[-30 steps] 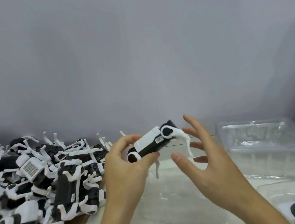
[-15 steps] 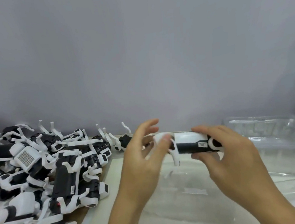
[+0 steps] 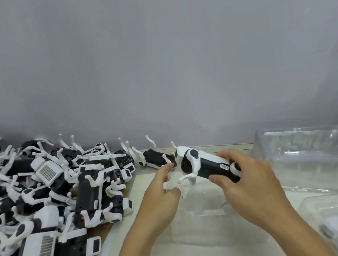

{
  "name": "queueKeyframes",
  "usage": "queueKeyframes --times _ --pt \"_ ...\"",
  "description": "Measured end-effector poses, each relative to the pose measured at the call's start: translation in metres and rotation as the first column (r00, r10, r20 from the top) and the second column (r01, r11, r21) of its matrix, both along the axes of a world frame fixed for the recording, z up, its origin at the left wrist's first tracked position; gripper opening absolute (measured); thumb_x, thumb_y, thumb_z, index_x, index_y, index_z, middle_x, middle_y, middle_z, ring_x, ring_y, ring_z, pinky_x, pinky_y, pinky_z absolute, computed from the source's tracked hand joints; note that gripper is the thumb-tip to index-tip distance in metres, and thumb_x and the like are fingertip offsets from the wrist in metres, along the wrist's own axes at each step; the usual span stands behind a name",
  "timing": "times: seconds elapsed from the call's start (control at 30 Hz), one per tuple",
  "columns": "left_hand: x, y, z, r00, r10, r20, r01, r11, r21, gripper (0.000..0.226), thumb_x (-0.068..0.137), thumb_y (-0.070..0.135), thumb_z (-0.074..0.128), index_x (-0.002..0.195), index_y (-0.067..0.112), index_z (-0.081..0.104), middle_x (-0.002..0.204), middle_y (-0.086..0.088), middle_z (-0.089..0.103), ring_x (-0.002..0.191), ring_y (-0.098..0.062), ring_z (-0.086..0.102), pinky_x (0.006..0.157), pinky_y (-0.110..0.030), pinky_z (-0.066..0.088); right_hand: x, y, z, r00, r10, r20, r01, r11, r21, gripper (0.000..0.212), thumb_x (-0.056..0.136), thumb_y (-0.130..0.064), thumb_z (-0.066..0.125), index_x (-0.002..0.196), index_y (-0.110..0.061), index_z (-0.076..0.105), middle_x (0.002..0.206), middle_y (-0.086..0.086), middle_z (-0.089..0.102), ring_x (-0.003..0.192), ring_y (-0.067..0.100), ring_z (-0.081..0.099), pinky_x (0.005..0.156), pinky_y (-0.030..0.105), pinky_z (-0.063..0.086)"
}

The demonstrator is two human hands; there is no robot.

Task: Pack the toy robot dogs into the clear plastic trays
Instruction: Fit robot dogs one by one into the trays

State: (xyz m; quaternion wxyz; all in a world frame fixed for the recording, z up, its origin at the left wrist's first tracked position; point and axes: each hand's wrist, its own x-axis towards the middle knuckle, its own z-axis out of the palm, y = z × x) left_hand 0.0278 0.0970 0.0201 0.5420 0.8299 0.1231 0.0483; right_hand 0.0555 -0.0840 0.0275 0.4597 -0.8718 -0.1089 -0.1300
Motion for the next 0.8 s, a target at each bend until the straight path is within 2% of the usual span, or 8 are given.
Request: queueKeyframes --times 0.1,0.2,0.3,0.37,0.5,0.63,0.73,0.8 --pt "-0.011 0.006 -0.008 0.998 0.027 0.056 -0.024 0.998 -0.065 0.060 0.091 0.004 0.049 0.131 0.048 0.050 0.124 0.024 0.050 0.092 0.008 0.058 0.066 -0.005 0.044 -0.002 0.001 0.001 0.999 0.041 -0.002 -0.041 0.999 -0.026 0.027 0.078 -0.031 0.077 0.093 -0.045 0.060 0.084 -0.032 0.061 0.089 -0.006 0.052 0.079 0.031 0.045" --pt "-0.013 0.006 -0.018 0.993 0.057 0.106 -0.035 0.981 -0.193 0.056 0.078 0.018 0.052 0.127 0.045 0.055 0.127 0.032 0.054 0.118 0.014 0.048 0.087 -0.013 0.041 -0.001 0.002 -0.001 0.997 0.070 0.013 -0.069 0.995 -0.070 0.027 0.078 -0.026 0.079 0.091 -0.043 0.062 0.091 -0.030 0.060 0.093 -0.007 0.051 0.076 0.017 0.040" --pt "-0.005 0.008 -0.024 0.993 0.055 0.100 -0.023 0.955 -0.294 0.066 0.060 0.017 0.046 0.119 0.042 0.062 0.120 0.029 0.062 0.116 0.011 0.055 0.091 -0.022 0.043 0.002 0.000 -0.003 0.997 0.083 0.000 -0.082 0.991 -0.107 0.029 0.077 -0.021 0.080 0.095 -0.040 0.067 0.092 -0.027 0.060 0.095 -0.008 0.050 0.076 0.012 0.037" --pt "0.000 0.012 -0.025 0.996 0.027 0.079 -0.001 0.950 -0.312 0.068 0.056 0.016 0.046 0.114 0.047 0.064 0.117 0.028 0.064 0.116 0.006 0.057 0.096 -0.029 0.044 0.001 0.000 -0.003 0.996 0.090 -0.015 -0.091 0.985 -0.144 0.030 0.077 -0.021 0.080 0.096 -0.040 0.067 0.090 -0.025 0.062 0.094 -0.006 0.050 0.075 0.017 0.039" --pt "0.006 0.021 -0.027 0.998 -0.055 0.012 0.056 0.939 -0.340 0.074 0.050 0.017 0.048 0.113 0.053 0.062 0.127 0.021 0.060 0.122 -0.007 0.056 0.105 -0.037 0.043 -0.002 0.005 -0.003 0.997 0.079 -0.005 -0.078 0.960 -0.269 0.038 0.074 -0.021 0.082 0.103 -0.042 0.069 0.088 -0.040 0.057 0.096 -0.013 0.050 0.078 0.016 0.038" --pt "0.008 0.023 -0.029 0.998 -0.056 0.015 0.058 0.937 -0.343 0.071 0.051 0.018 0.047 0.110 0.053 0.061 0.119 0.026 0.060 0.107 0.003 0.059 0.097 -0.031 0.044 -0.006 0.018 -0.006 0.997 0.042 0.059 -0.020 0.941 -0.339 0.040 0.072 -0.018 0.083 0.101 -0.041 0.068 0.092 -0.039 0.052 0.089 0.001 0.047 0.085 0.036 0.042" --pt "0.010 0.021 -0.030 0.999 -0.042 0.029 0.049 0.932 -0.359 0.065 0.053 0.019 0.047 0.108 0.052 0.061 0.127 0.020 0.059 0.120 -0.006 0.055 0.106 -0.039 0.042 -0.007 0.022 -0.009 0.997 0.007 0.077 0.023 0.925 -0.380 0.037 0.072 -0.024 0.083 0.100 -0.042 0.068 0.095 -0.033 0.048 0.092 0.005 0.040 0.086 0.034 0.031" --pt "0.012 0.021 -0.031 0.998 -0.044 0.047 0.059 0.913 -0.405 0.058 0.054 0.023 0.051 0.105 0.048 0.063 0.130 0.017 0.060 0.126 -0.013 0.053 0.111 -0.044 0.039 -0.007 0.024 -0.008 0.999 0.012 0.049 0.007 0.926 -0.377 0.038 0.072 -0.026 0.082 0.092 -0.050 0.061 0.092 -0.032 0.049 0.089 0.003 0.043 0.086 0.033 0.029"
